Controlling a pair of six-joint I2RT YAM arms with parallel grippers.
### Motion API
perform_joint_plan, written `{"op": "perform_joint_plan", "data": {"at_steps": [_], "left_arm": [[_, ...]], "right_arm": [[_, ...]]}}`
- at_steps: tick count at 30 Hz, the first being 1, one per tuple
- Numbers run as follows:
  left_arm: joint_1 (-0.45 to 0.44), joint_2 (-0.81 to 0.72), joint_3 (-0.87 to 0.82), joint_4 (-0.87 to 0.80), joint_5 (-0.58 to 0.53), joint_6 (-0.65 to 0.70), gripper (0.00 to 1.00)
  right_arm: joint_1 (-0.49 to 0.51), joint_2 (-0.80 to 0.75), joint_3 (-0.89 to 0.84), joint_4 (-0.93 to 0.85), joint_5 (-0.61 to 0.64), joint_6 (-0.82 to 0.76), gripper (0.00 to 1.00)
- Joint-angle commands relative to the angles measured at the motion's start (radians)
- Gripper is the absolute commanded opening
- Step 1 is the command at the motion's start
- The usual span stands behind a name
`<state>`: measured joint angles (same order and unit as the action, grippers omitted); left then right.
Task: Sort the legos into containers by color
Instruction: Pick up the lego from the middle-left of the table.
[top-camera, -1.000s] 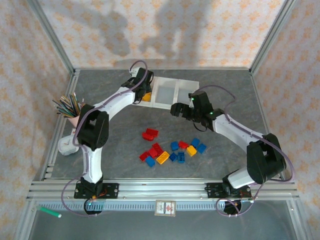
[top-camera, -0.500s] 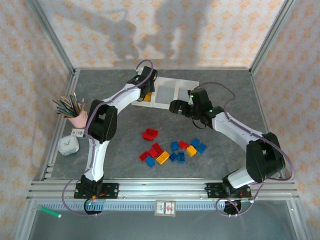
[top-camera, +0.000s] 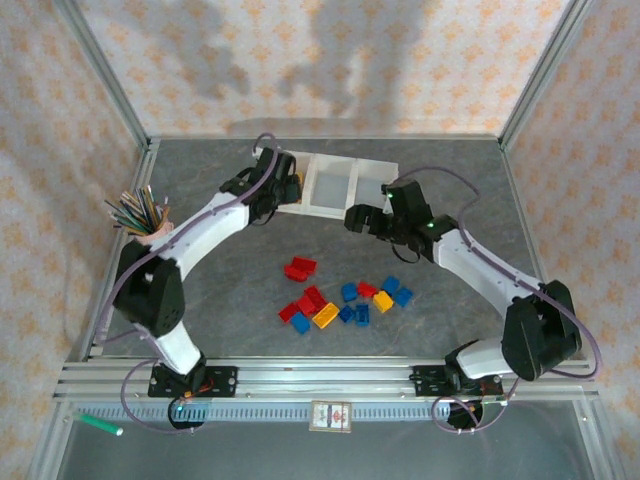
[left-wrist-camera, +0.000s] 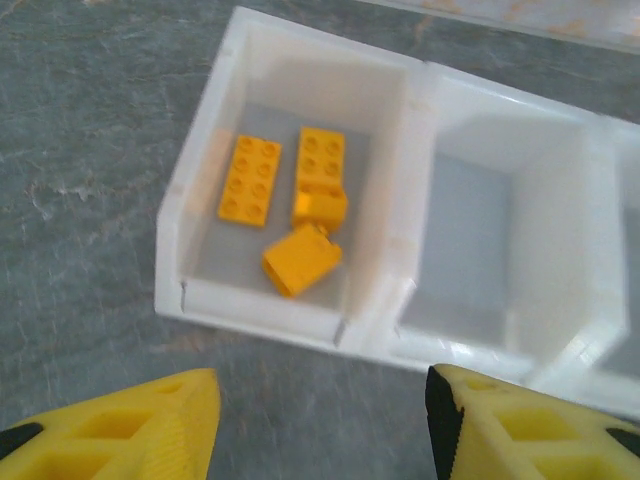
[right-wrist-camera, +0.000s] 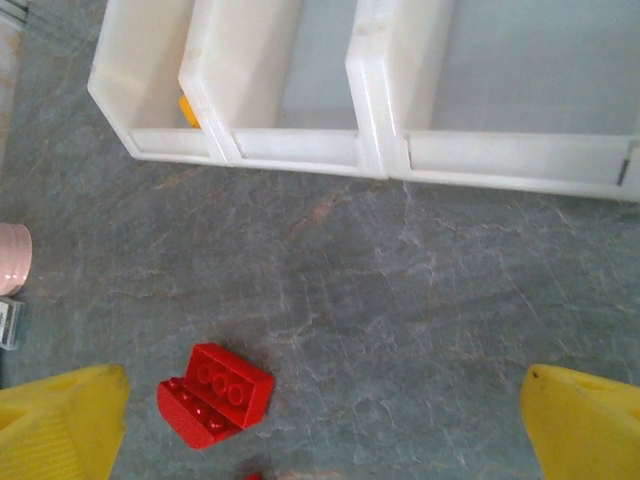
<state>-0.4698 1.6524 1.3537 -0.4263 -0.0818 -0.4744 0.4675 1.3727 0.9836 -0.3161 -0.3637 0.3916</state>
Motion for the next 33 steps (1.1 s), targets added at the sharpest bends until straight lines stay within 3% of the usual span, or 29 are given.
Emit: {"op": "perform_joint_plan", "data": {"at_steps": [1,10,21,26,33], "left_arm": [[-0.075,-0.091,-0.115,-0.029,0.011,-0.033,0.59],[-0.336,-0.262,-0.316,-0.124,-0.003,-0.162,0.58],[-0.633,-0.268,-0.393,-0.133,0.05,-0.279,0.58],[-0.705,-0.189,-0.386,-0.11,0.052,-0.288,0.58],[-0.708,-0.089,-0.364,-0.102,-0.008,-0.257,0.61]], "right_arm": [[-0.009,-0.048,-0.039,-0.089,0.013,-0.002,1.0],[-0.01,-0.128,-0.137,-0.126,0.026,0.026,1.0],[-0.033,-0.169,-0.202,-0.146,0.02,0.028,1.0],[-0.045,-0.177,-0.233,-0.127,0.012,0.033,1.0],[-0.05,-0.177,-0.251,-0.112,0.011,0.026,1.0]]}}
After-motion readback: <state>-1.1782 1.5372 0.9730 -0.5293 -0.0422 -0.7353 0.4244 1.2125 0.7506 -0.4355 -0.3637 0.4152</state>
